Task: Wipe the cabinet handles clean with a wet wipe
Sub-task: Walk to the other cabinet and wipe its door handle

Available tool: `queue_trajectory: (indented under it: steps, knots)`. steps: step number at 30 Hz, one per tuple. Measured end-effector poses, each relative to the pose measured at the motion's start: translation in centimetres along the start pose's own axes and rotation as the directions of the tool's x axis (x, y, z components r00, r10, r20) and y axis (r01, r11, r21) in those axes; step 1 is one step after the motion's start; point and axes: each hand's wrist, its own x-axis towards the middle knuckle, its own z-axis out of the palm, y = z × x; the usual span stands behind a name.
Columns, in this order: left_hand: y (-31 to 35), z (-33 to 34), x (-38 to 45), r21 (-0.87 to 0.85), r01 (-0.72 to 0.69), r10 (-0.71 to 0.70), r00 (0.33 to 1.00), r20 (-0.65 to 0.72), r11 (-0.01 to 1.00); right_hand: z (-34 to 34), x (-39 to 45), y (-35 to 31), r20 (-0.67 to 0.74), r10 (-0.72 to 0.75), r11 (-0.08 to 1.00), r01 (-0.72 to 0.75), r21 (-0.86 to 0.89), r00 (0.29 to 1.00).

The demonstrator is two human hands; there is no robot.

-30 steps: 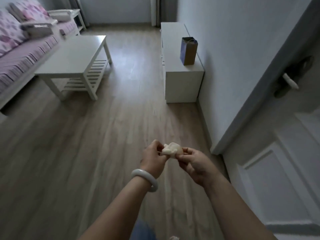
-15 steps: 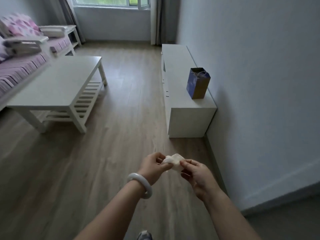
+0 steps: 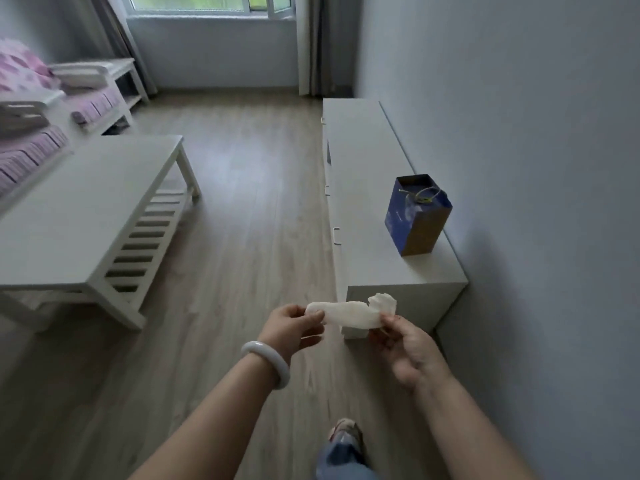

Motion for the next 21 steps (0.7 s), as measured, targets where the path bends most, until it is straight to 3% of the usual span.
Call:
queue_trajectory:
  steps: [3, 7, 11, 16, 21]
  knots:
    - [4.4, 0.0, 5.8, -0.103, 0.019, -0.028, 0.996, -0.087, 0.995, 4.1, 6.8, -4.2, 0.029, 0.050, 0.997, -0.052, 0.051, 0.998]
    - [8.6, -0.1, 13.1, -0.133, 0.027, -0.054, 0.978, -0.204, 0.991, 9.3, 13.6, -7.4, 0.022, 0.033, 0.999, -0.033, -0.031, 0.999]
    - [10.3, 0.3, 21.6, -0.039, 0.121, -0.126, 0.962, -0.242, 0.992, 13.1, 20.0, -8.9, -0.006, 0.049, 0.997, -0.049, -0.066, 0.999]
    - [12.9, 0.7, 32.9, 0.124, 0.258, -0.250, 0.965, -0.073, 0.958, 17.8, 28.7, -9.8, -0.051, 0.081, 0.995, -0.084, -0.056, 0.995]
    - [17.9, -0.8, 44.1, 0.163, 0.472, -0.495, 0.855, 0.157, 0.867, 24.8, 36.9, -10.6, -0.075, 0.138, 0.990, -0.139, -0.012, 0.988]
